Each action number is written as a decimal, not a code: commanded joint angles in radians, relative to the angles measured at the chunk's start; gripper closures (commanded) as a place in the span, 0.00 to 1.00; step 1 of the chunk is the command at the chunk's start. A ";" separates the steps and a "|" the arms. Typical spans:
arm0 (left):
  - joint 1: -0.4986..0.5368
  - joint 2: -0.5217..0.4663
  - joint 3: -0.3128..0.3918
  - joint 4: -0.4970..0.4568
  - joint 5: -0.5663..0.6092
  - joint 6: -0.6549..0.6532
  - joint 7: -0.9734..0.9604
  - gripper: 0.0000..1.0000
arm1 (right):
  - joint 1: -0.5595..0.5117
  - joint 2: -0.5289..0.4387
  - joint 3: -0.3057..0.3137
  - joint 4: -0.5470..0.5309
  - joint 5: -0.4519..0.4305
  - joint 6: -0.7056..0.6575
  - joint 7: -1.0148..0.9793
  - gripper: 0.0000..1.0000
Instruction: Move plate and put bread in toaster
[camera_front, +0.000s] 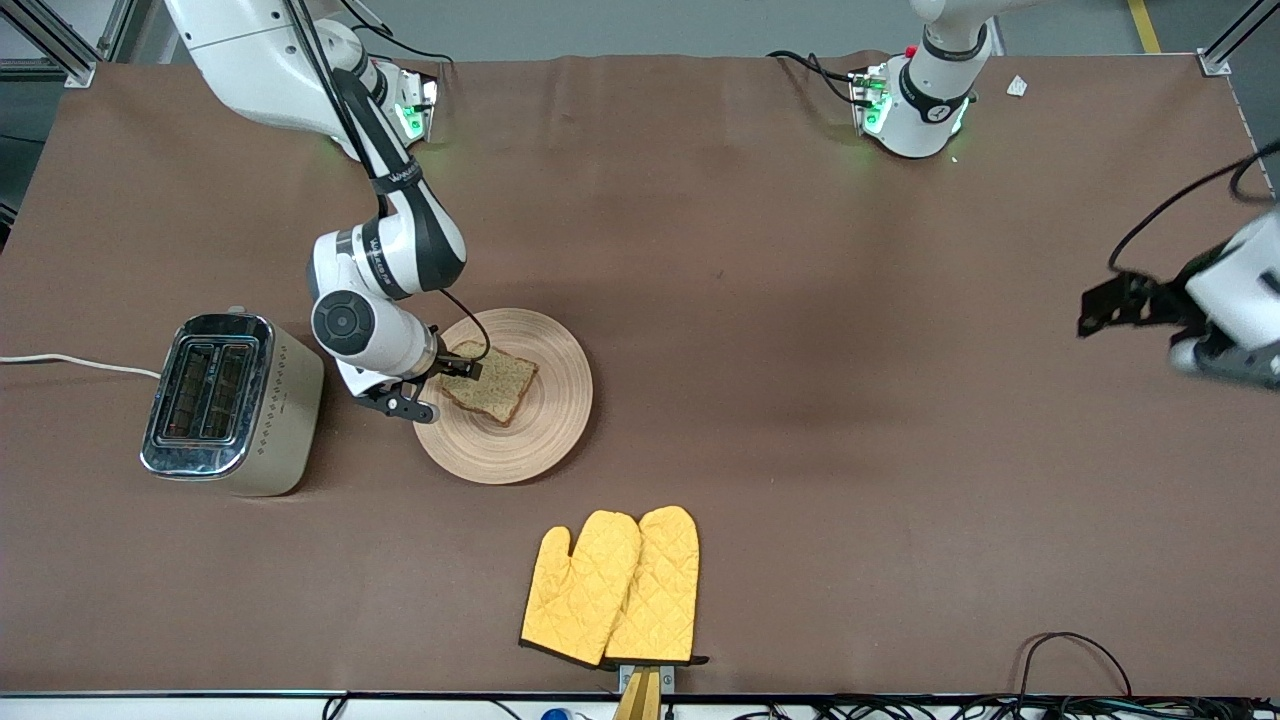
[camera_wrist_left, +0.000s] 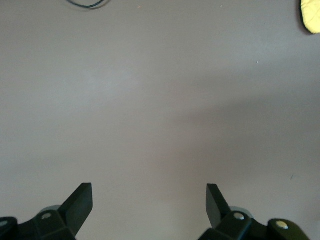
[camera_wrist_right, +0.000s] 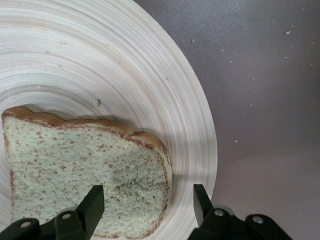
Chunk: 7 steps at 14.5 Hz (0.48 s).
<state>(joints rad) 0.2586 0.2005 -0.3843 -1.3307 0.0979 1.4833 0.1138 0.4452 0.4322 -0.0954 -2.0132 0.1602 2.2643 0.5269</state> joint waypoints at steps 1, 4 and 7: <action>0.005 -0.096 -0.001 -0.045 0.008 -0.054 -0.013 0.00 | 0.007 -0.004 -0.003 -0.021 0.018 0.023 0.007 0.24; 0.005 -0.096 -0.001 -0.044 -0.004 -0.052 -0.023 0.00 | 0.010 -0.007 -0.003 -0.077 0.018 0.093 0.005 0.24; -0.001 -0.099 -0.001 -0.044 -0.007 -0.057 -0.020 0.00 | 0.013 -0.006 -0.003 -0.078 0.018 0.092 0.005 0.24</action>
<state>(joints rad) 0.2584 0.1113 -0.3844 -1.3629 0.0974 1.4272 0.1006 0.4471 0.4339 -0.0953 -2.0671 0.1602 2.3391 0.5269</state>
